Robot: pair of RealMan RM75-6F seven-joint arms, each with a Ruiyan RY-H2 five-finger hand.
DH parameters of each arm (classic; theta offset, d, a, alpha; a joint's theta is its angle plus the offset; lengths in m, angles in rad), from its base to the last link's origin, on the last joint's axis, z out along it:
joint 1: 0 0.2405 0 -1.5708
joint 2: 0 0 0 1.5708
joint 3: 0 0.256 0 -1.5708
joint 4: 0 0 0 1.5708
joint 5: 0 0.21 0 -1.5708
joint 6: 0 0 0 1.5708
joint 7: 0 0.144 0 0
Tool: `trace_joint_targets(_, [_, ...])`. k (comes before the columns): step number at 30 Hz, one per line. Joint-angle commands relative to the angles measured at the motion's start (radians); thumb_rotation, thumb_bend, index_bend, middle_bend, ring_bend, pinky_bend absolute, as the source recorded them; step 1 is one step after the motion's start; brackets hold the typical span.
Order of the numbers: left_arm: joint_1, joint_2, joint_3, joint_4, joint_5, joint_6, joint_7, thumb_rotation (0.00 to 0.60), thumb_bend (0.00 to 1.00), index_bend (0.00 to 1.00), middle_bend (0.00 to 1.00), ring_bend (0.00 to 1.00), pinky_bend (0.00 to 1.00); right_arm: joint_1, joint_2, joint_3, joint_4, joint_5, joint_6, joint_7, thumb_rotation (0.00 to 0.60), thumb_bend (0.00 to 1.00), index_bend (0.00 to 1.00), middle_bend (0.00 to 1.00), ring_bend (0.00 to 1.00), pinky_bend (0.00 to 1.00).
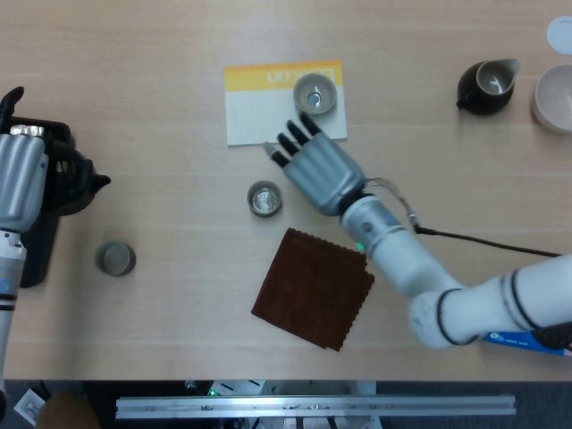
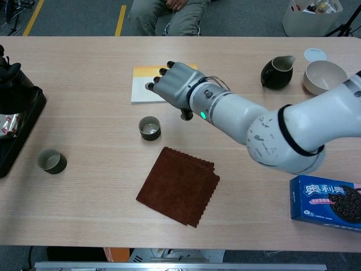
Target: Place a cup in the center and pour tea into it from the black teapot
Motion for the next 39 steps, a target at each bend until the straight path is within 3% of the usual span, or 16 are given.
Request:
trace_joint_targets(1, [-0.006,-0.010,-0.001,-0.003,-0.001,-0.005,0.012,0.542,0.38,0.92,1.00,0.85,0.09,-0.094,0.131,-0.094,-0.114,-0.107,0.046,0.094,0.600,0.24,0.00,0.11,0.00,0.00])
trace_joint_targets(6, [-0.018,-0.034,-0.001,-0.008,-0.008,-0.017,0.040,0.540,0.38,0.92,1.00,0.85,0.09,-0.186,0.247,-0.166,-0.172,-0.244,0.073,0.211,0.600,0.24,0.00,0.11,0.00,0.00])
trace_joint_targets(13, [-0.036,-0.082,0.001,-0.008,-0.030,-0.038,0.090,0.543,0.38,0.92,1.00,0.85,0.09,-0.325,0.412,-0.196,-0.227,-0.453,0.137,0.435,0.600,0.23,0.00,0.11,0.00,0.00])
trace_joint_targets(19, [-0.054,-0.125,-0.003,0.002,-0.051,-0.052,0.129,0.545,0.38,0.92,1.00,0.85,0.09,-0.426,0.510,-0.229,-0.232,-0.573,0.181,0.545,0.600,0.22,0.00,0.11,0.00,0.00])
trace_joint_targets(27, [-0.070,-0.168,-0.014,0.011,-0.074,-0.053,0.164,0.544,0.38,0.92,1.00,0.85,0.09,-0.564,0.552,-0.245,-0.205,-0.663,0.276,0.618,0.600,0.22,0.00,0.11,0.00,0.00])
trace_joint_targets(39, [-0.090,-0.207,-0.018,0.020,-0.106,-0.069,0.200,0.547,0.38,0.92,1.00,0.85,0.09,-0.783,0.516,-0.222,-0.091,-0.800,0.462,0.758,0.600,0.23,0.07,0.11,0.00,0.00])
